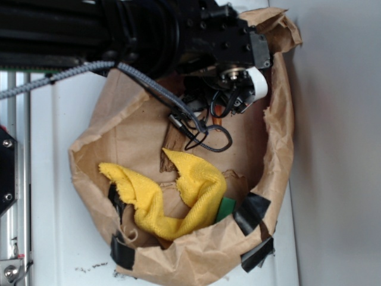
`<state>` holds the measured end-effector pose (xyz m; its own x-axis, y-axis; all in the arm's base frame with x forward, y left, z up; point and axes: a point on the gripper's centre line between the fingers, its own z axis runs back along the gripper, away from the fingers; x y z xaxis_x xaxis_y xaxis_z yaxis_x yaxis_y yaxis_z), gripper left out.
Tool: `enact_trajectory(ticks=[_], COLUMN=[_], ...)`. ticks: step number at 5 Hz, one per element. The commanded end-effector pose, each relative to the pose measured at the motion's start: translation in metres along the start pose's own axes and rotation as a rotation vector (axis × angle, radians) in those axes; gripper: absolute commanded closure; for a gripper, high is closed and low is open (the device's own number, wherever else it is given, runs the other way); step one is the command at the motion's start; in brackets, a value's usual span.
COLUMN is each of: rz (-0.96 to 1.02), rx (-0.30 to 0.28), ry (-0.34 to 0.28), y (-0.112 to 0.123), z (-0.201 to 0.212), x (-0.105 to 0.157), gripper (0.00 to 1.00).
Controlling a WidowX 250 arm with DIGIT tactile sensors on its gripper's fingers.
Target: Grab the shell.
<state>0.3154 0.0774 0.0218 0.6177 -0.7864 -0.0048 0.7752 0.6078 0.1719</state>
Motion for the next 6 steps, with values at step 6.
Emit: enact_trajectory(ticks=[6], rz=[0.618], rx=[-0.163], ry=[0.092], y=[-0.047], z=[0.154], x=[0.043], gripper=[1.00])
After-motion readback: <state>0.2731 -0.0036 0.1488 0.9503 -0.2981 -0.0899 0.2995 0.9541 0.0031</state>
